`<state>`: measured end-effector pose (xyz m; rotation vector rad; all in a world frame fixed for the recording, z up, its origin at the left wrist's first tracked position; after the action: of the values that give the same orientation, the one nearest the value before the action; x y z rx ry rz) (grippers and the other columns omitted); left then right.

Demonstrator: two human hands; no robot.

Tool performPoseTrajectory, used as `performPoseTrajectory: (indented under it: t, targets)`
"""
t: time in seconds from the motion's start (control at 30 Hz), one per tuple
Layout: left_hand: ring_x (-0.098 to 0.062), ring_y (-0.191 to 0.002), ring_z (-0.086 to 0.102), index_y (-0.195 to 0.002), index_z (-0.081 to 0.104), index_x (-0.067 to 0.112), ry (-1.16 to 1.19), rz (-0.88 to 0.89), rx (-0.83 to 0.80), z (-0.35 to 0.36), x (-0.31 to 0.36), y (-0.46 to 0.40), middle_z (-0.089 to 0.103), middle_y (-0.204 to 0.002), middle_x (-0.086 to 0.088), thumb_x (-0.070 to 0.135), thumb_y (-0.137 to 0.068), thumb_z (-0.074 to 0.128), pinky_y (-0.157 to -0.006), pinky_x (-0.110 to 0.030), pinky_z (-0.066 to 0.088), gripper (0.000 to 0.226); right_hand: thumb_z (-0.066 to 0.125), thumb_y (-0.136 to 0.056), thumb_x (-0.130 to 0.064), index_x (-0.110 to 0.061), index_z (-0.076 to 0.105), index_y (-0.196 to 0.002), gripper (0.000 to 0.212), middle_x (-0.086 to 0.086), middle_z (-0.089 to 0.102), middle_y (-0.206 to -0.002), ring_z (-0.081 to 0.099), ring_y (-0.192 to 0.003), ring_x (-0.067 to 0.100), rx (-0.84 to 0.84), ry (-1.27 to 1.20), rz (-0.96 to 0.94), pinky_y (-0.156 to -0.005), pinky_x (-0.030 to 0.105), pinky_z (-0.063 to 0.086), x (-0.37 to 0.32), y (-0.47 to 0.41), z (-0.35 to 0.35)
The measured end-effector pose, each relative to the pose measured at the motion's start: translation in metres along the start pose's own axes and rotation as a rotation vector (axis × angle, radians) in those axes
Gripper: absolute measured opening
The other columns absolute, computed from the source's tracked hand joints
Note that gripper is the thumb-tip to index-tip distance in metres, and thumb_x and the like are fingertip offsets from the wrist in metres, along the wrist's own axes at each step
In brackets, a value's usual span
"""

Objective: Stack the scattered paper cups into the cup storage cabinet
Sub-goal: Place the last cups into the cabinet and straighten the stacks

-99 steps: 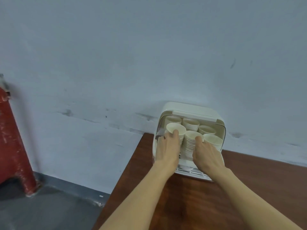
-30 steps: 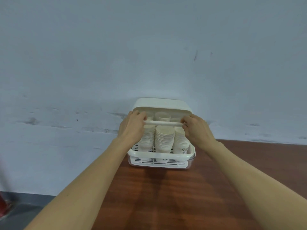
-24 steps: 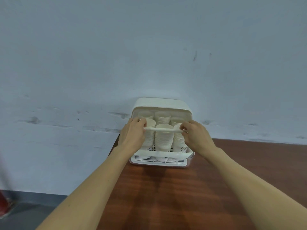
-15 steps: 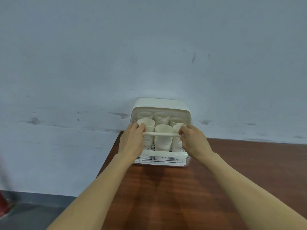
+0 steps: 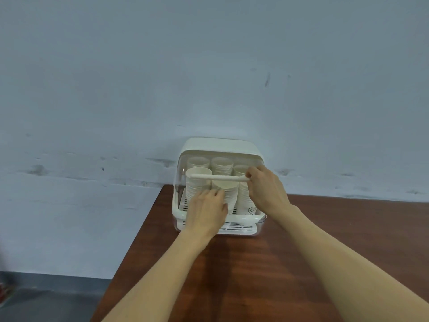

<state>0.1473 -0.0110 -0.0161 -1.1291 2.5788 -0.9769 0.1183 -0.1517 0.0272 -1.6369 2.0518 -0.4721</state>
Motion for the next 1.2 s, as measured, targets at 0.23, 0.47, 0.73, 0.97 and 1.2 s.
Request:
performPoseTrajectory:
  t: [0.23,0.47,0.73,0.97,1.2]
  targets:
    - [-0.035,-0.087,0.063,-0.113,0.052,0.018,0.023,0.065,-0.13,0.031,0.016,-0.004,0.069,-0.094,-0.011,0.033,-0.1,0.034,-0.062,-0.035,0.036,0.026,0.048,-0.09,-0.005,-0.012,0.058,-0.104,0.018,0.006,0.054,-0.105,0.056,-0.081,0.032,0.003,0.016,-0.019,-0.064,0.037,0.042,0.002,-0.004,0.001]
    - [-0.032,-0.09,0.062,-0.089,0.06,0.016,0.018,0.018,-0.443,0.064,0.011,-0.001,0.066,-0.095,-0.011,0.047,-0.1,0.021,-0.07,-0.036,0.041,0.051,0.048,-0.09,-0.004,-0.011,0.057,-0.103,0.017,0.007,0.053,-0.102,0.055,-0.078,0.032,0.019,0.026,-0.036,-0.061,0.036,0.039,0.003,-0.004,0.004]
    - [-0.03,-0.103,0.059,-0.113,0.06,0.017,-0.009,-0.026,-0.589,0.077,0.011,-0.002,0.066,-0.107,-0.01,0.052,-0.099,0.012,-0.089,-0.042,0.038,0.061,0.048,-0.091,-0.005,-0.012,0.056,-0.103,0.016,0.005,0.055,-0.102,0.053,-0.076,0.03,-0.001,0.002,-0.07,-0.06,0.036,0.04,0.002,0.002,0.003]
    - [-0.021,-0.068,0.061,-0.08,0.062,0.015,0.086,0.069,0.043,0.008,0.004,0.011,0.062,-0.076,0.001,0.031,-0.092,0.047,-0.054,-0.029,0.04,0.025,0.051,-0.088,-0.006,-0.013,0.057,-0.1,0.015,0.004,0.056,-0.104,0.054,-0.08,0.031,-0.036,-0.023,-0.048,-0.062,0.035,0.04,0.003,0.011,0.005]
    - [-0.022,-0.094,0.053,-0.099,0.064,0.014,-0.097,-0.015,0.167,-0.01,-0.037,0.012,0.061,-0.099,-0.002,0.021,-0.089,0.059,-0.082,-0.036,0.046,0.013,0.052,-0.086,-0.008,-0.014,0.058,-0.093,0.011,0.006,0.055,-0.099,0.057,-0.078,0.032,-0.114,-0.027,-0.006,-0.068,0.043,0.049,0.005,0.03,0.016]
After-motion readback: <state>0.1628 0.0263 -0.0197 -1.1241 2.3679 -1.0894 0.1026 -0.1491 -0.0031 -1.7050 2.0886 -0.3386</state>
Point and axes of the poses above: each hand's wrist, its own y-axis away from the middle knuckle, its own z-axis out of the palm, x = y × z, the point moved 6 cm from there along -y, towards the middle knuckle
